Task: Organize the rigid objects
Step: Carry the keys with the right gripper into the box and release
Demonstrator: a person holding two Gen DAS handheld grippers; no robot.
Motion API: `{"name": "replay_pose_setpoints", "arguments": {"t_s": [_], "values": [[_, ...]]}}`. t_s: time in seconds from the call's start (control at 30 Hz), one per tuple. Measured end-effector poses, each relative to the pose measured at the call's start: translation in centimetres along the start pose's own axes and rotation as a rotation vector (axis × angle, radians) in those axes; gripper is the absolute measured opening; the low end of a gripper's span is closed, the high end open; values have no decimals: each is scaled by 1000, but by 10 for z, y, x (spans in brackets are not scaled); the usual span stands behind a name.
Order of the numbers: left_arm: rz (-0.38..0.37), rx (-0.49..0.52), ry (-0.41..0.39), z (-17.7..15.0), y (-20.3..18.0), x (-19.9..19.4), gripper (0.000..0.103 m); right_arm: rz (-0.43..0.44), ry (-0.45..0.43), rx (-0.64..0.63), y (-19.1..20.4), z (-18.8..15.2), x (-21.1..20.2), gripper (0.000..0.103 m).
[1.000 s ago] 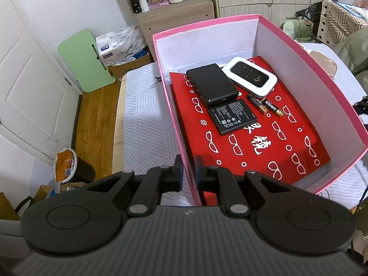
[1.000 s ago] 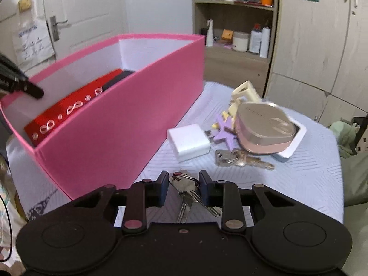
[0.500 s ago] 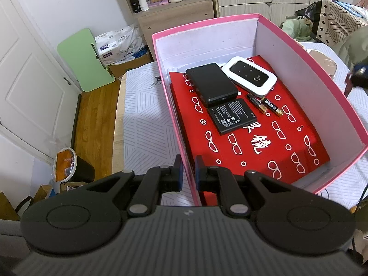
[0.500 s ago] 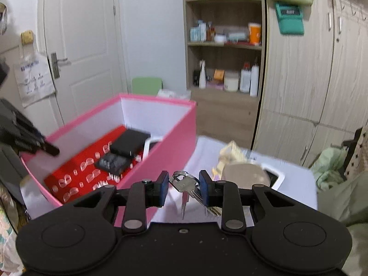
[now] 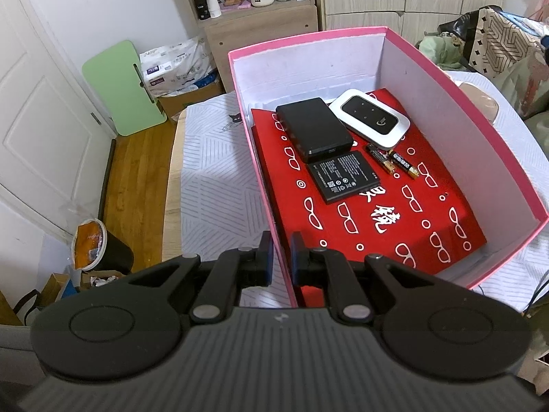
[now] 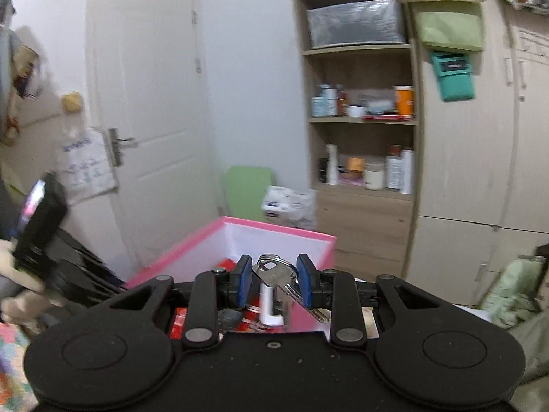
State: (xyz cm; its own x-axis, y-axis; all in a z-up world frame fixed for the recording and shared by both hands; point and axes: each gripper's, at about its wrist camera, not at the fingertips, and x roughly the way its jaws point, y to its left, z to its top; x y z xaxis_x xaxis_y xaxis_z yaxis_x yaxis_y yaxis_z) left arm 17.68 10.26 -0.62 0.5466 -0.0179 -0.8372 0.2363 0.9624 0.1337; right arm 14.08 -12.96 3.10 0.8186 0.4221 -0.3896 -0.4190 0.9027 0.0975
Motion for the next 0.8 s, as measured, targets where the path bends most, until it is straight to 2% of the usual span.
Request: {"name": "replay_pose_setpoints", "arguments": {"t_s": [0.23,0.4,0.6,0.63,0.67,0.8], "values": [[-14,4,0,0,0,-1,9,56,71,-113,26,-4,39,32],[-21,8,10,3,1,0,9,20,157,-163,28,-15,76,32],[-16,16,6,1,0,0,9,-62,248,-253,27,-25,105,33],[-18,15,6,2,0,0,9,-73,243,-237,25,-25,107,36],[-22,12,7,2,1,0,9,-76,234,-201,20,-24,106,44],[-47,-7,13,4,6,0,9,-8,168,36,-15,-14,84,46]]}}
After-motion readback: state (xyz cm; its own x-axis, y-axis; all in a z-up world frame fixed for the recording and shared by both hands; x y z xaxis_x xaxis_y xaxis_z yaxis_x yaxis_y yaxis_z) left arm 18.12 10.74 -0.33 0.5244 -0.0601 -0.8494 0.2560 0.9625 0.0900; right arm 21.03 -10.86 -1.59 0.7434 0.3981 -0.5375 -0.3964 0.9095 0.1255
